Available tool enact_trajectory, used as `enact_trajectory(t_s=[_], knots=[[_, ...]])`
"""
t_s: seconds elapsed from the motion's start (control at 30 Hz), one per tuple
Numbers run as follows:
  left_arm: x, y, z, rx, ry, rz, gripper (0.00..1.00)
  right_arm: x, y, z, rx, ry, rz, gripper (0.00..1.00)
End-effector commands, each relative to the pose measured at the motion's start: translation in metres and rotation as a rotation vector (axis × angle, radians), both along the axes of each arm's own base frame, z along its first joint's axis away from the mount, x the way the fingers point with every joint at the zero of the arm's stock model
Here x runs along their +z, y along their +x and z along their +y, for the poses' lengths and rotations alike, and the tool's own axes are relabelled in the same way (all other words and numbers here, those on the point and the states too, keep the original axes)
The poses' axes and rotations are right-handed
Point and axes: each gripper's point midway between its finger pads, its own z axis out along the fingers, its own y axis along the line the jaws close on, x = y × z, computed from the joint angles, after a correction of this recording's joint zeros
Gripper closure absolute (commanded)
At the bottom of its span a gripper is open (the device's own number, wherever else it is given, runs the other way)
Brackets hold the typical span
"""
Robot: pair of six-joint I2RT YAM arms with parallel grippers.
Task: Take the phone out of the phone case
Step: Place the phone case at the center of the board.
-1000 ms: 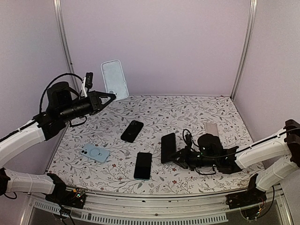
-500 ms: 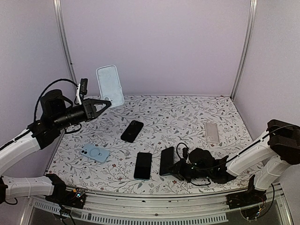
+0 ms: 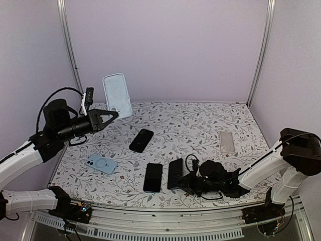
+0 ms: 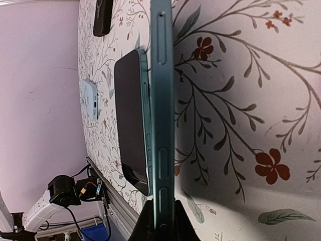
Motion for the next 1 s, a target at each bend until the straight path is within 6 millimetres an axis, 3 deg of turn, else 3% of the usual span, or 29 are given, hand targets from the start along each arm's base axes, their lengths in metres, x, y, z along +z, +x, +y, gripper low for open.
enact_trajectory(t_s=[0.0,0.3,0.57,0.97], knots=[[0.003,-0.002,0.003,0.0,-0.008,-0.025,1.0,0.006,-0.006,0.007,0.03,0.03,0.01,0.92],[-0.001,-0.003,0.003,-0.004,-0.01,-0.019,1.0,0.002,-0.019,0.012,0.07,0.019,0.052,0.87],[-0.004,-0.004,0.003,-0.008,-0.008,-0.017,1.0,-0.001,-0.021,0.012,0.064,-0.016,0.058,0.51],[-0.003,-0.007,0.006,-0.005,-0.004,-0.021,1.0,0.0,-0.016,-0.002,0.026,-0.154,0.027,0.28]])
